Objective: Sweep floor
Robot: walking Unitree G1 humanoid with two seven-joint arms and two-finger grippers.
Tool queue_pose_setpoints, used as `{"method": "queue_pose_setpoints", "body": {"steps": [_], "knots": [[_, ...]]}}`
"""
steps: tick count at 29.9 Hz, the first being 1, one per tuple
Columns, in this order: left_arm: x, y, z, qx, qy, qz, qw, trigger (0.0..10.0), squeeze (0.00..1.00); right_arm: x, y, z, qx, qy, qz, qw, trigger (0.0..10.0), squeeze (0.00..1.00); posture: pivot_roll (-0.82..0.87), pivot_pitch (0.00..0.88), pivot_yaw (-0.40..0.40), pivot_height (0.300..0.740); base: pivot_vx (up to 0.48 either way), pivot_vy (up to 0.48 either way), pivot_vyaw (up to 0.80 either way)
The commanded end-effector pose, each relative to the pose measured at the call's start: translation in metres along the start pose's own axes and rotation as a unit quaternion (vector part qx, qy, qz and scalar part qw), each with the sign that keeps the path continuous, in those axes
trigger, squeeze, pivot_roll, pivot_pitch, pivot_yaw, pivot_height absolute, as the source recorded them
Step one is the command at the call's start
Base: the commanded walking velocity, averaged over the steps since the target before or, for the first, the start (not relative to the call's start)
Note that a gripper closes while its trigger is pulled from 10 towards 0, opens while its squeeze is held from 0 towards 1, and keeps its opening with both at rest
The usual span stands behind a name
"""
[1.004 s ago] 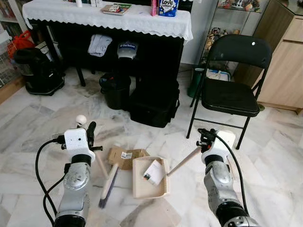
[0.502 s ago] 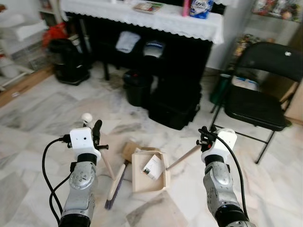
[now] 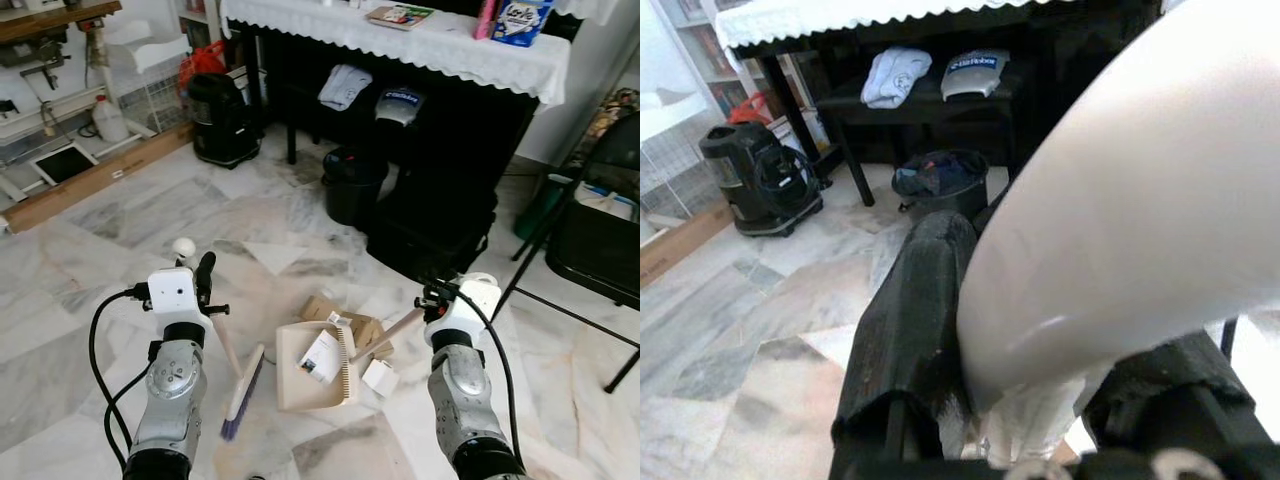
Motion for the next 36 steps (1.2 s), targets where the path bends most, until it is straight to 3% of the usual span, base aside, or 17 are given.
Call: {"method": "queue_pose_setpoints", "body": {"steps": [1,11,27,36], "knots": [[-0.002,0.016,0.008,-0.028,-0.004,0.003,1.000,10.0,0.00,0.000,0.024,0.007,-0.042,-0.002,0.002,0.999,10.0,0.00,0.09,0.000,-0.023,0.740,0.000,0.000,0.80],[0.006,0.016,0.008,-0.029,0.015,0.006,0.999,10.0,0.00,0.002,0.029,0.013,-0.041,0.000,-0.001,0.999,10.0,0.00,0.12,0.000,-0.055,0.740,0.000,0.000,0.80],[-0.014,0.011,0.005,-0.025,0.010,0.000,1.000,10.0,0.00,0.000,0.033,0.018,-0.038,0.010,-0.006,0.999,10.0,0.00,0.11,0.000,-0.083,0.740,0.000,0.000,0.80],[-0.012,0.012,0.007,-0.026,0.011,0.006,1.000,10.0,0.00,0.003,0.033,0.018,-0.035,0.009,0.003,0.999,10.0,0.00,0.11,0.000,-0.081,0.740,0.000,0.000,0.80]]}}
Point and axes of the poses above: a point about 5 cm out from each wrist's last joint towards the gripper, its own z axis pointing out of the wrist towards the gripper, its own y axis along the axis of the wrist's last joint, x = y × z, the point moved 6 cm from there along z, pointing out of the wrist towards the gripper
